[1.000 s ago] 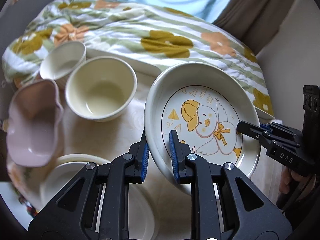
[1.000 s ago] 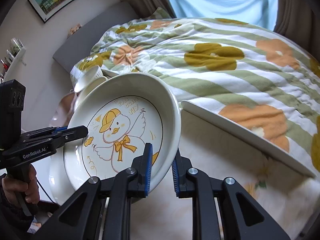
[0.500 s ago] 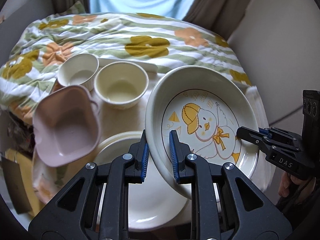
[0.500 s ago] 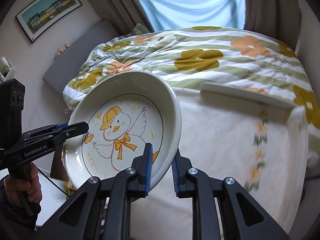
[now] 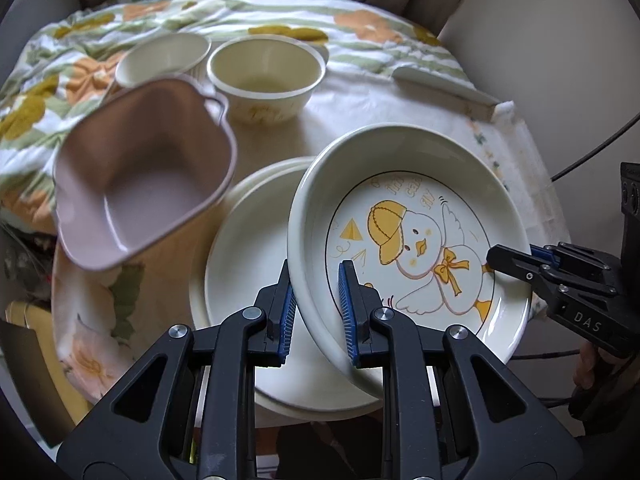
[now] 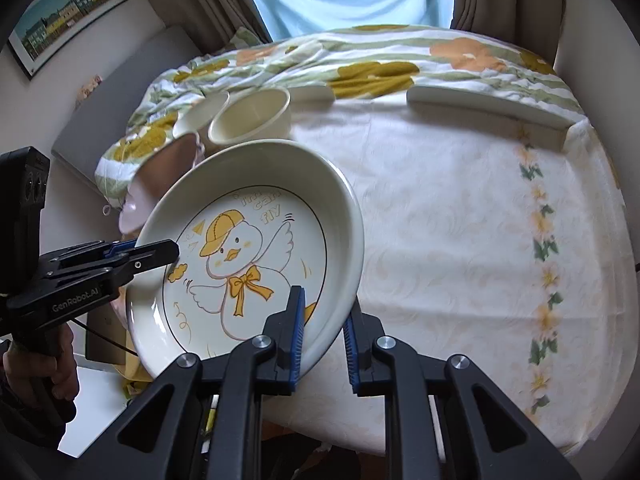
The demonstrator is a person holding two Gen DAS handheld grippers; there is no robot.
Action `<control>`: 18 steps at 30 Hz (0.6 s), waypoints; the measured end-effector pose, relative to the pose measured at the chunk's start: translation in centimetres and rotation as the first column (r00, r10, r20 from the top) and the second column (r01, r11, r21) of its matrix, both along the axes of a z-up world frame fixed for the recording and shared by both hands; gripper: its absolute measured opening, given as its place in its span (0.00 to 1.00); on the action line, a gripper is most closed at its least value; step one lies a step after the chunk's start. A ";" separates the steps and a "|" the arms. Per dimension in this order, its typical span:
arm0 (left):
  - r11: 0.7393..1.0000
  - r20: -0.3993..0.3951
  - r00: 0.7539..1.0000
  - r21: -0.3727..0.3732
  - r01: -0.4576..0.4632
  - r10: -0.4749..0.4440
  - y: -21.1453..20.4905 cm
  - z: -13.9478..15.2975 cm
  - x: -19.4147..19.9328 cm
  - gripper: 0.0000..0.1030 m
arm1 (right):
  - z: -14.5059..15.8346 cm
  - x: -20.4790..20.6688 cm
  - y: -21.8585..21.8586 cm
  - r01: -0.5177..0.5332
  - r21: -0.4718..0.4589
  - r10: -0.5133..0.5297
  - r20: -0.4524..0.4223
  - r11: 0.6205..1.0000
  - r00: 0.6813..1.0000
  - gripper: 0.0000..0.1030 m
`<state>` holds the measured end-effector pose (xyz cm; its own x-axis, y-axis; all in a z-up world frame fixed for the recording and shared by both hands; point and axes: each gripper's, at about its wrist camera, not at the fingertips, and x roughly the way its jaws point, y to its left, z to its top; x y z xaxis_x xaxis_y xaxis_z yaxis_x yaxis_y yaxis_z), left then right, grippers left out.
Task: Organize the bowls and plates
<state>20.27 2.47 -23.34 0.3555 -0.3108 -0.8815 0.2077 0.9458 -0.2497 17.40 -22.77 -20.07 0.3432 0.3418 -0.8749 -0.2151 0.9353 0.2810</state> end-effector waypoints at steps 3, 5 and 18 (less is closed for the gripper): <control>1.000 -0.040 0.999 -0.018 -0.015 0.015 0.7 -1.5 0.3 0.16 | -0.8 0.1 0.7 -0.018 -0.032 0.018 0.005 0.999 1.000 0.16; 1.000 -0.054 0.998 -0.019 -0.020 0.019 1.0 -2.1 0.7 0.16 | -1.1 0.2 1.0 -0.026 -0.044 0.026 0.003 0.999 1.000 0.16; 0.998 -0.065 0.997 0.048 -0.031 0.034 0.9 -3.8 1.1 0.17 | -1.0 0.1 2.8 -0.080 -0.113 0.082 0.019 0.990 0.996 0.16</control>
